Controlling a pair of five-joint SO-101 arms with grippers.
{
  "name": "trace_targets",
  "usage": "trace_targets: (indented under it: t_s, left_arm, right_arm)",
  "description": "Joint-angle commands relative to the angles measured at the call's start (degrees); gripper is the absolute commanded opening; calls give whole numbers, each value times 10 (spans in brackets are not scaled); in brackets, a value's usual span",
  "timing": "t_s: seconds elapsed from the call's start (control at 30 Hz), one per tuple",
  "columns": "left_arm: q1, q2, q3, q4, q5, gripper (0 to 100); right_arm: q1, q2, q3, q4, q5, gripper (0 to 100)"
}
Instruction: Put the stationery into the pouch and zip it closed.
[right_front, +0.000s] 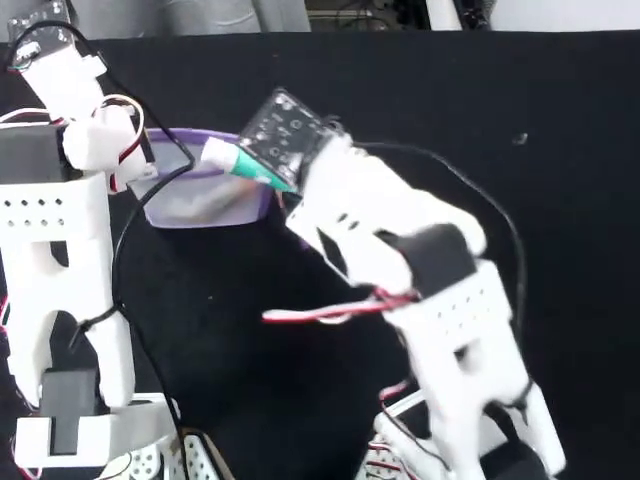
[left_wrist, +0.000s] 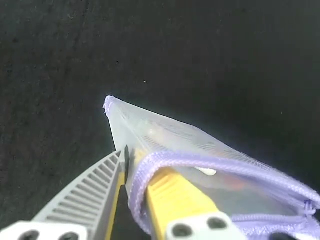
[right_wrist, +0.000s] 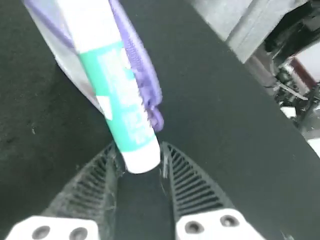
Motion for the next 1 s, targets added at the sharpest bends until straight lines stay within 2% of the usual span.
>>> trace_targets:
  t_s: [0.0,0.2,0.37,0.5,0.63,0.73,0.97]
  left_arm:
    - [-14,-27,2,0,6,29]
    - [-50,-21,5,0,5,29]
    - [-55,-21,22,-4,4,30]
    - [-86,-26,65,-52,3,30]
    - [-138,-25,96,-99,2,30]
    - [-167,-22,101,-112,2,30]
    - [-181,-21,101,-113,2,30]
  right_arm:
    - [-7,48,-74,14,42,11]
    - [-6,102,-127,44,53,11]
    - [1,80,-118,103,54,11]
    - [64,39,-114,166,60,11]
    - [135,31,-33,194,119,11]
    - [171,34,108,135,152,11]
    - [250,35,402,-140,232,15]
